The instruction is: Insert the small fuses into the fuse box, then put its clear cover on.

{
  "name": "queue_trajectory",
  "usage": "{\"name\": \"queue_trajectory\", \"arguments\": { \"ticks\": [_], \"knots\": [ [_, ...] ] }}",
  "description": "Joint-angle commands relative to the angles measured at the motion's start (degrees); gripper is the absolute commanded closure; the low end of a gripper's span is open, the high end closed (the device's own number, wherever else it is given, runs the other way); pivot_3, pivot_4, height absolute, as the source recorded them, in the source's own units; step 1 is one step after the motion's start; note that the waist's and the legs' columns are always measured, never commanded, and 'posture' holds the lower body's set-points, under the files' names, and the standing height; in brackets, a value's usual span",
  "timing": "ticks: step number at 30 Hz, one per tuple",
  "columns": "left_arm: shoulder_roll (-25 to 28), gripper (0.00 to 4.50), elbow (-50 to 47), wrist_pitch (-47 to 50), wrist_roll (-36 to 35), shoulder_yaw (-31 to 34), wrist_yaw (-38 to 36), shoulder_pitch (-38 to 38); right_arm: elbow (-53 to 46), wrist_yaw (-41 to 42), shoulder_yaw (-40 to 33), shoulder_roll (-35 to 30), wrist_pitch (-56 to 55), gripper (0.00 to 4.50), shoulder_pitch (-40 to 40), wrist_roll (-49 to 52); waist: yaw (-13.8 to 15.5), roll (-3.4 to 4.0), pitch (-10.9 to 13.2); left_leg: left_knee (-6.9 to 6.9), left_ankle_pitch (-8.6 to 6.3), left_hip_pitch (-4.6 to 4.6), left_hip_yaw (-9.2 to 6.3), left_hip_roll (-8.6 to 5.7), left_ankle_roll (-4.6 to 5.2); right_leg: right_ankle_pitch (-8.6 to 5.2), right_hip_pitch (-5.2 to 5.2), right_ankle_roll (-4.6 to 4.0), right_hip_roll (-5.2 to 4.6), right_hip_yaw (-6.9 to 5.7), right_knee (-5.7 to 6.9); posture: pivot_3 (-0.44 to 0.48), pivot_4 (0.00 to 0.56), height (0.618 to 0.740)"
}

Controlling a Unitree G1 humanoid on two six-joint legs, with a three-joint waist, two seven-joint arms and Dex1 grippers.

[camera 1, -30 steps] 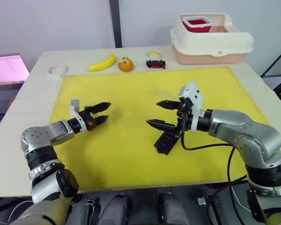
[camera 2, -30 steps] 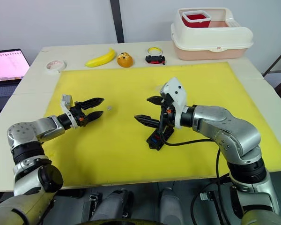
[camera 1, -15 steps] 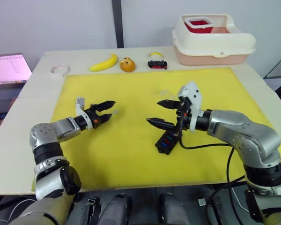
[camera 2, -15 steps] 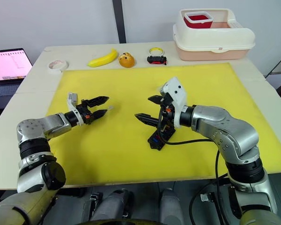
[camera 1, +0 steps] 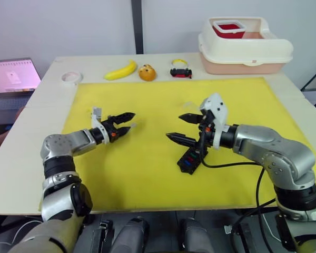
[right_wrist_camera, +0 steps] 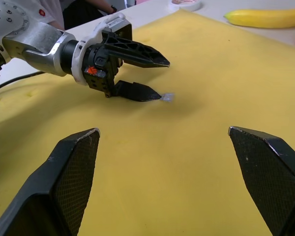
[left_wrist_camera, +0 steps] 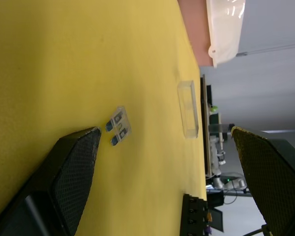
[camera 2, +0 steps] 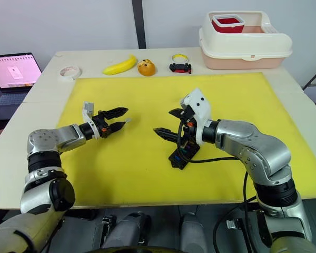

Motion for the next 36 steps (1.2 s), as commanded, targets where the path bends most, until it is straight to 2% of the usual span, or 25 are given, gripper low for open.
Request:
{"name": "queue_trajectory", "arguments": {
  "ticks": [1, 18, 21, 28, 29, 36],
  "knots": [
    [-1.58, 0.00, 2.88, -0.97, 1.59, -3.25, -0.91, -1.38, -2.10, -0.33, -1.55, -0.02, -0.13, 0.06, -0.10, 0.28, 0.11, 0.00, 0.00, 0.00, 0.00, 0.00, -0.01, -0.01, 0.00, 0.00, 0.01, 0.00, 0.00, -0.01, 0.00, 0.000, 0.150, 0.740],
    [-1.67, 0.00, 7.49, -4.73, 5.01, -4.40, -1.46, -3.61, -2.90, -1.66, -2.55, -0.77, 0.88, 0.06, 0.56, 0.24, 0.16, 0.01, -0.01, 0.01, 0.01, 0.00, -0.08, -0.05, -0.01, 0.02, 0.05, 0.03, -0.02, -0.04, -0.01, 0.000, 0.150, 0.740],
    [-1.57, 0.89, 7.32, -5.13, 5.65, -4.58, -0.83, -3.22, -2.85, -1.74, -2.53, -0.92, 0.87, 0.00, 0.63, 0.14, 0.08, 0.01, -0.01, 0.01, 0.01, 0.01, -0.08, -0.05, -0.01, 0.02, 0.05, 0.03, -0.02, -0.04, -0.01, 0.000, 0.150, 0.740],
    [-1.06, 4.28, 6.74, -6.02, 6.72, -4.50, -0.06, -1.98, -2.61, -1.94, -2.40, -0.98, 0.80, 0.00, 0.47, 0.21, -0.30, 0.01, -0.01, -0.01, 0.01, 0.01, -0.06, -0.03, -0.01, 0.02, -0.01, 0.03, -0.02, -0.04, -0.01, 0.000, 0.150, 0.740],
    [-0.88, 4.45, 6.72, -5.91, 6.69, -4.36, -0.10, -1.86, -2.62, -1.93, -2.39, -1.02, 0.80, 0.00, 0.48, 0.20, -0.33, 0.01, -0.01, -0.01, 0.01, 0.01, -0.06, -0.01, -0.02, 0.02, -0.01, 0.03, -0.01, -0.04, -0.01, 0.000, 0.150, 0.740],
    [1.34, 4.45, 5.33, -4.25, 5.42, -3.26, -0.79, -2.21, -2.41, -1.64, -2.86, -1.35, 1.15, 0.00, 0.03, 0.67, -0.74, 0.02, -0.02, -0.03, 0.02, 0.01, -0.02, 0.03, -0.02, 0.02, -0.06, 0.03, 0.01, -0.02, 0.00, 0.000, 0.150, 0.740]
  ]
}}
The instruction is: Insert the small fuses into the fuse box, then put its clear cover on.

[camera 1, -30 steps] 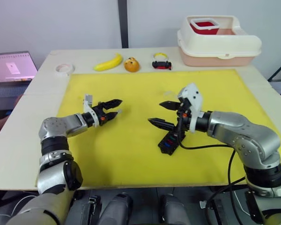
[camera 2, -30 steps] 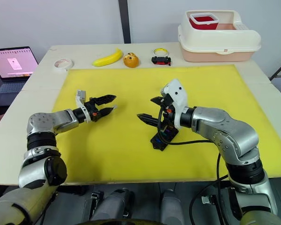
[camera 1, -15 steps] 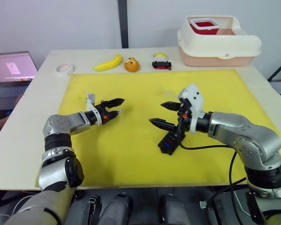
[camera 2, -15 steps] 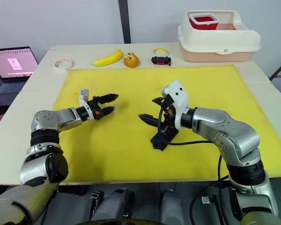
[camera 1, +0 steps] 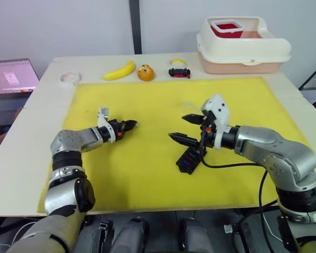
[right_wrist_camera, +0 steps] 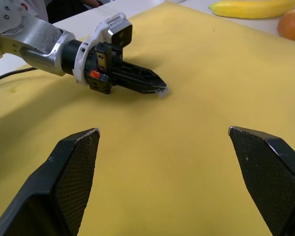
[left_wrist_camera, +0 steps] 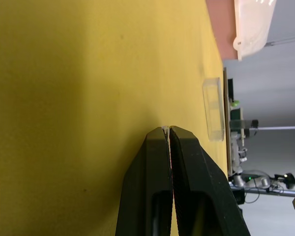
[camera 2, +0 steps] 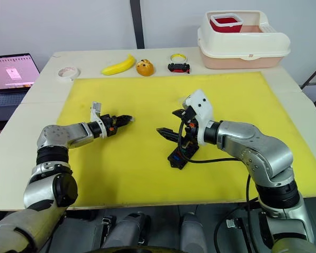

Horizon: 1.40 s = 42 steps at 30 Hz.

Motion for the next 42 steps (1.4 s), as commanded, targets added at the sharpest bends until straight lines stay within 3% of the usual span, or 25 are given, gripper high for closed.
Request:
{"name": "queue_trajectory", "arguments": {
  "ticks": [1, 6, 11, 16, 27, 32, 38, 41, 42],
  "knots": [
    [1.26, 4.45, -0.78, 1.43, -0.47, 0.46, 0.07, 0.87, -1.79, 0.22, -2.52, -0.52, 0.09, 0.00, -0.72, 0.77, -0.30, 0.00, 0.00, -0.01, 0.00, 0.00, 0.00, 0.00, 0.00, 0.00, -0.01, 0.00, 0.00, 0.00, 0.00, 0.000, 0.150, 0.740],
    [3.02, 4.45, -5.02, 7.67, -5.32, 4.67, 2.09, -3.01, -2.79, -2.16, -5.86, 1.73, 2.70, 0.00, -0.66, 4.79, -1.27, -0.04, 0.02, -0.07, 0.00, -0.01, -0.02, 0.03, 0.00, 0.00, -0.04, 0.00, 0.01, 0.00, 0.00, 0.000, 0.150, 0.740],
    [1.89, 4.45, -12.04, 17.91, -12.21, 12.12, 8.22, -9.68, -4.37, -12.51, -12.37, 10.81, 7.56, 0.00, -1.19, 15.00, -1.40, -0.15, 0.09, -0.09, 0.02, -0.16, -0.07, 0.07, -0.03, 0.00, -0.21, 0.00, 0.04, 0.00, 0.03, 0.000, 0.150, 0.740],
    [-2.73, 4.45, -16.83, 22.73, -18.09, 18.15, 15.16, -13.67, -3.27, -25.78, -16.40, 19.63, 7.66, 0.00, -3.39, 25.82, -1.68, -0.12, 0.07, -0.11, 0.01, -0.13, -0.05, 0.05, -0.03, 0.00, -0.21, 0.00, 0.02, 0.02, 0.04, 0.000, 0.150, 0.740],
    [-13.05, 4.45, -21.65, 20.69, -28.60, 20.38, 24.35, -13.20, 2.69, -44.77, -15.02, 32.04, -2.29, 0.00, -6.39, 38.56, -2.75, -0.11, 0.07, -0.19, 0.02, -0.13, -0.02, 0.06, -0.05, 0.00, -0.31, 0.00, 0.05, 0.06, 0.16, 0.000, 0.150, 0.740],
    [-15.47, 4.45, -23.48, 18.56, -34.38, 18.62, 28.16, -11.99, 4.21, -47.83, -13.39, 33.67, -5.82, 0.00, -6.45, 40.14, -2.87, -0.11, 0.07, -0.19, 0.02, -0.13, 0.05, 0.06, -0.05, 0.00, -0.44, 0.00, 0.05, 0.12, 0.30, 0.000, 0.150, 0.740],
    [-14.72, 4.45, -23.33, 15.51, -41.15, 14.74, 31.88, -10.20, 5.41, -48.72, -12.12, 33.26, -8.54, 0.00, -6.63, 40.91, -2.81, -0.11, 0.07, -0.18, 0.02, -0.13, 0.07, 0.04, -0.05, 0.00, -0.47, 0.00, 0.05, 0.13, 0.56, 0.000, 0.150, 0.740],
    [-13.95, 4.50, -23.22, 13.58, -44.55, 12.24, 33.40, -9.13, 5.77, -48.80, -11.60, 32.74, -9.33, 0.81, -6.79, 41.01, -2.81, -0.11, 0.07, -0.17, 0.02, -0.13, 0.07, 0.04, -0.05, 0.00, -0.50, -0.01, 0.05, 0.14, 0.60, 0.000, 0.150, 0.740],
    [-13.68, 4.50, -23.18, 12.89, -45.62, 11.38, 33.84, -8.80, 5.93, -48.81, -11.45, 32.59, -9.54, 1.29, -6.87, 41.09, -2.84, -0.11, 0.07, -0.17, 0.02, -0.13, 0.07, 0.05, -0.05, 0.00, -0.51, -0.01, 0.05, 0.14, 0.60, 0.000, 0.150, 0.740]
  ]
}}
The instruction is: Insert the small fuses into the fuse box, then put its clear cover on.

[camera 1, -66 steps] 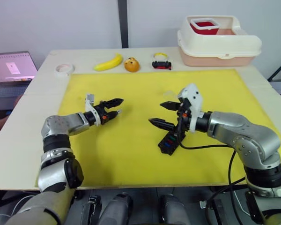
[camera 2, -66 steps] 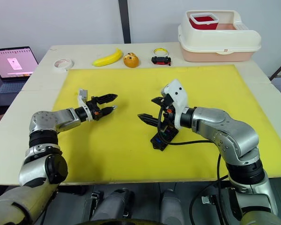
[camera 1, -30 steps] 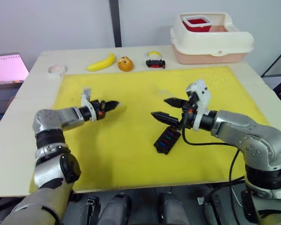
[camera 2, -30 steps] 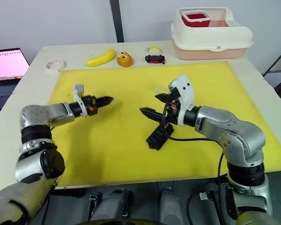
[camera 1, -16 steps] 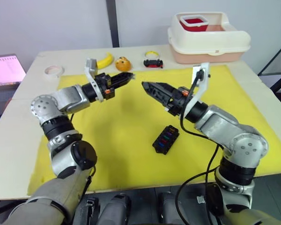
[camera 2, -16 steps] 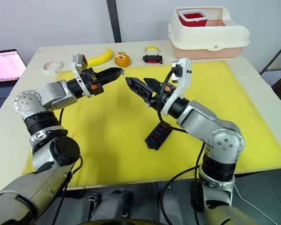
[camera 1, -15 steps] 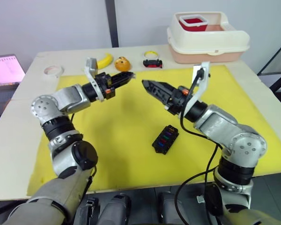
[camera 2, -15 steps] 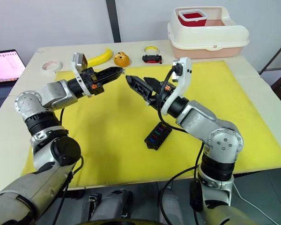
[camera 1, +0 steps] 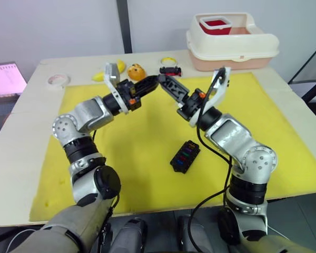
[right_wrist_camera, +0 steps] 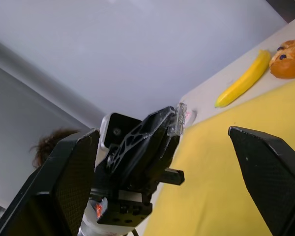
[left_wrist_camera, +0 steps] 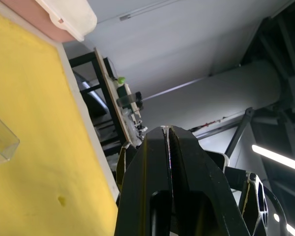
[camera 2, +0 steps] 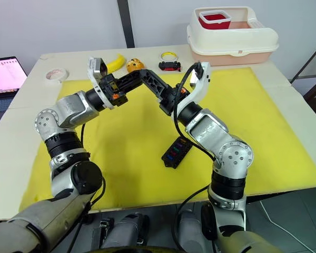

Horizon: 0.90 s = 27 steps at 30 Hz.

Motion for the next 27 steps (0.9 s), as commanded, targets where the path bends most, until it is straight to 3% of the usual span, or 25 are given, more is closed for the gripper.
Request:
{"name": "queue_trajectory", "arguments": {
  "ticks": [1, 14, 27],
  "knots": [
    [1.23, 4.50, -1.33, -2.60, -5.50, -3.34, 1.46, 0.58, -0.48, 0.21, 0.67, -0.58, -1.61, 1.71, -1.63, 1.25, -0.02, 0.00, 0.00, 0.00, 0.00, 0.00, 0.01, 0.00, 0.00, 0.00, 0.00, 0.00, 0.00, 0.00, 0.01, 0.000, 0.150, 0.740],
    [5.81, 4.50, -2.10, -11.42, -17.49, -14.81, 4.85, 4.59, 0.08, 0.63, 1.63, -1.99, -3.72, 1.71, -1.79, 1.83, 0.01, 0.00, 0.00, 0.00, 0.00, 0.00, 0.03, 0.00, 0.00, 0.00, -0.03, 0.00, 0.00, 0.03, 0.01, 0.000, 0.150, 0.740],
    [9.48, 4.50, -3.87, -17.76, -24.19, -22.63, 5.13, 7.25, -0.26, -0.02, 2.67, -2.70, -4.30, 1.71, -1.32, 2.69, 0.02, 0.01, 0.00, 0.00, 0.00, 0.00, 0.04, 0.00, 0.00, 0.00, -0.04, -0.01, 0.00, 0.06, 0.00, 0.000, 0.150, 0.740]
  ]
}}
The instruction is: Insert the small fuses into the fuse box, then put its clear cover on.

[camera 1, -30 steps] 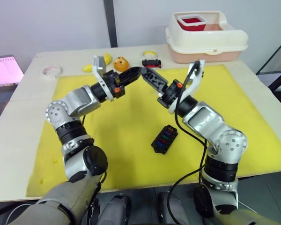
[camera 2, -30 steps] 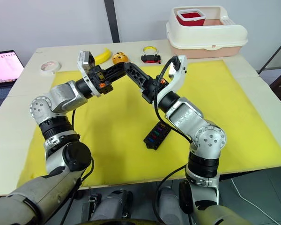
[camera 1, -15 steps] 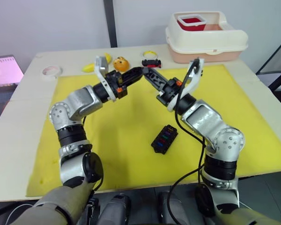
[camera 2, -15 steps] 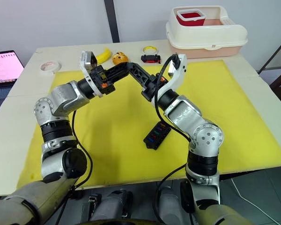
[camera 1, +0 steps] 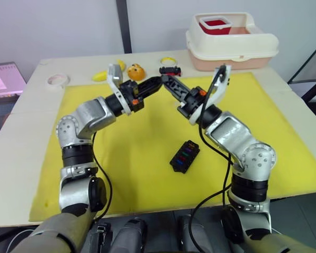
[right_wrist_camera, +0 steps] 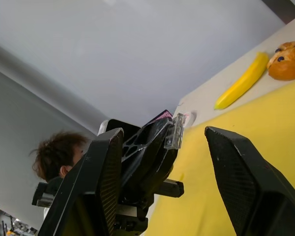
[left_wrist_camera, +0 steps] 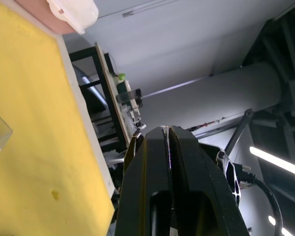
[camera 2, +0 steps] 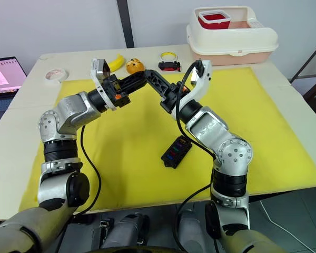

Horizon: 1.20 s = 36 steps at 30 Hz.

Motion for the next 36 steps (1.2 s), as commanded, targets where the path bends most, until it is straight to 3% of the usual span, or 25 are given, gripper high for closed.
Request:
{"name": "queue_trajectory", "arguments": {
  "ticks": [1, 3, 6, 7, 16, 19, 24, 27, 29, 32, 36],
  "knots": [
    [1.08, 4.50, -2.23, -1.65, -2.89, -1.62, -0.37, 0.40, -1.77, -0.02, 0.11, -0.21, -1.08, 1.97, -0.80, 1.31, 0.02, 0.00, 0.00, 0.00, 0.00, 0.00, 0.00, 0.00, 0.00, 0.00, 0.00, 0.00, 0.00, 0.00, 0.00, 0.000, 0.150, 0.740],
    [1.53, 4.50, -2.45, -2.38, -3.48, -2.45, -0.43, 0.67, -1.90, -0.02, 0.11, -0.27, -1.43, 2.50, -0.85, 0.64, -0.02, 0.00, 0.00, 0.00, 0.00, 0.00, 0.00, 0.00, 0.00, 0.00, 0.00, 0.00, 0.00, 0.00, 0.00, 0.000, 0.150, 0.740],
    [2.09, 4.50, -2.56, -3.23, -3.92, -3.42, -0.69, 0.96, -1.70, -0.06, -0.27, -0.03, -2.34, 4.10, -1.38, 0.58, 0.00, 0.00, 0.00, 0.00, 0.00, 0.00, 0.00, 0.00, 0.00, 0.00, -0.01, 0.00, 0.00, 0.00, 0.00, 0.000, 0.150, 0.740],
    [2.23, 4.50, -2.52, -3.47, -4.03, -3.70, -0.79, 1.01, -1.59, -0.02, -0.28, -0.05, -2.34, 4.43, -1.49, 1.08, -0.01, 0.00, 0.00, 0.00, 0.00, 0.00, 0.01, 0.00, 0.00, 0.00, -0.01, 0.00, 0.00, 0.01, 0.00, 0.000, 0.150, 0.740],
    [3.65, 4.50, -2.41, -4.42, -3.91, -5.93, -2.31, 1.46, -2.07, -0.48, 0.27, -0.38, -2.51, 4.47, -1.38, 4.23, -0.01, 0.00, 0.00, 0.00, 0.00, 0.00, 0.02, 0.00, 0.00, 0.00, -0.01, 0.00, 0.01, 0.02, -0.02, 0.000, 0.150, 0.740],
    [5.75, 4.50, -3.44, -2.81, -0.57, -7.38, -5.64, 1.93, -2.71, -0.57, 0.11, -1.51, -2.11, 4.47, -1.30, 5.73, -0.10, 0.00, 0.00, -0.01, 0.00, 0.00, 0.02, 0.00, 0.00, 0.00, -0.02, 0.00, 0.01, 0.02, -0.03, 0.000, 0.150, 0.740],
    [15.83, 2.55, -9.12, 1.43, 14.81, -12.41, -25.85, 2.19, -6.75, -0.30, -1.08, -10.75, 1.35, 4.50, 0.89, 11.08, -0.08, 0.04, 0.01, -0.05, 0.00, 0.00, 0.06, -0.02, 0.00, -0.01, -0.04, -0.02, 0.03, 0.02, -0.02, 0.000, 0.150, 0.740],
    [23.78, 0.98, -15.70, -2.75, 28.76, -19.79, -45.50, 2.89, -9.60, 0.54, -3.44, -20.63, 4.10, 4.50, 4.20, 15.95, 0.20, 0.05, 0.02, -0.07, 0.00, 0.00, 0.07, -0.02, 0.01, -0.02, 0.00, -0.03, 0.04, 0.00, -0.21, 0.000, 0.150, 0.740],
    [28.46, 0.03, -19.48, -10.50, 39.46, -26.17, -59.09, 3.84, -11.27, 3.59, -4.57, -28.57, 7.08, 4.50, 6.63, 16.35, 0.26, 0.11, 0.06, -0.11, 0.00, 0.00, 0.08, -0.01, 0.02, -0.02, 0.11, -0.03, 0.05, -0.02, -0.45, 0.000, 0.150, 0.740],
    [32.54, 0.03, -21.68, -26.96, 56.14, -35.34, -76.11, 5.52, -15.05, 12.85, -3.87, -41.17, 12.61, 4.50, 10.54, 9.08, 0.34, 0.24, 0.06, -0.17, -0.04, 0.07, 0.16, 0.03, 0.10, -0.02, 0.33, -0.03, 0.06, -0.03, -0.77, 0.000, 0.150, 0.740],
    [30.69, 0.03, -17.81, -41.85, 69.69, -40.80, -85.21, 5.83, -17.45, 23.67, 0.79, -49.78, 12.55, 4.50, 14.08, -5.11, 0.26, 0.21, 0.09, -0.14, -0.19, 0.11, 0.26, 0.12, 0.35, -0.01, 0.45, -0.03, 0.07, -0.09, -0.94, 0.000, 0.150, 0.740]
  ]
}}
